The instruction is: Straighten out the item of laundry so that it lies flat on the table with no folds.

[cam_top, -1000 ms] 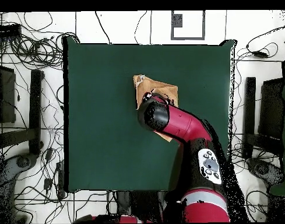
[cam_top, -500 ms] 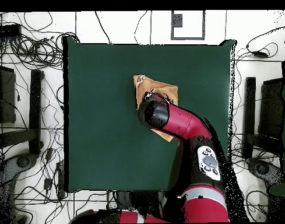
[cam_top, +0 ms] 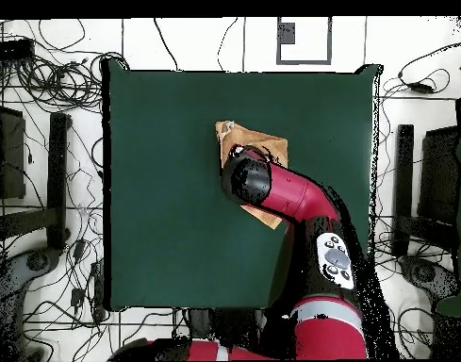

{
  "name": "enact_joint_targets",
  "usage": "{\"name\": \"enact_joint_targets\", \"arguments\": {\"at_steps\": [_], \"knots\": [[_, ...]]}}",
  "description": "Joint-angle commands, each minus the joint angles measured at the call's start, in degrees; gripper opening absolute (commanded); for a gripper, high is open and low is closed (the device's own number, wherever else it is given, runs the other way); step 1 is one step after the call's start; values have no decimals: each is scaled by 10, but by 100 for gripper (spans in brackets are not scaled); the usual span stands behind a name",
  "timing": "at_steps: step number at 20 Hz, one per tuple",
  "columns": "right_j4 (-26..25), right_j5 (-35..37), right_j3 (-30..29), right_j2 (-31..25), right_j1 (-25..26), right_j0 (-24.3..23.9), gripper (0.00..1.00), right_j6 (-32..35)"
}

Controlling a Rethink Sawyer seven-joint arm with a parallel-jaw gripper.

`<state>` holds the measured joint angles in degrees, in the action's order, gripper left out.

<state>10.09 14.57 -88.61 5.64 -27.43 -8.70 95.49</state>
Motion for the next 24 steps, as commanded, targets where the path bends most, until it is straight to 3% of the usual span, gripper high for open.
{"name": "enact_joint_targets", "arguments": {"at_steps": [1,24], "knots": [[-6,65,23,-28,9,27,100,70],[-9,63,16,-31,7,27,100,68]]}}
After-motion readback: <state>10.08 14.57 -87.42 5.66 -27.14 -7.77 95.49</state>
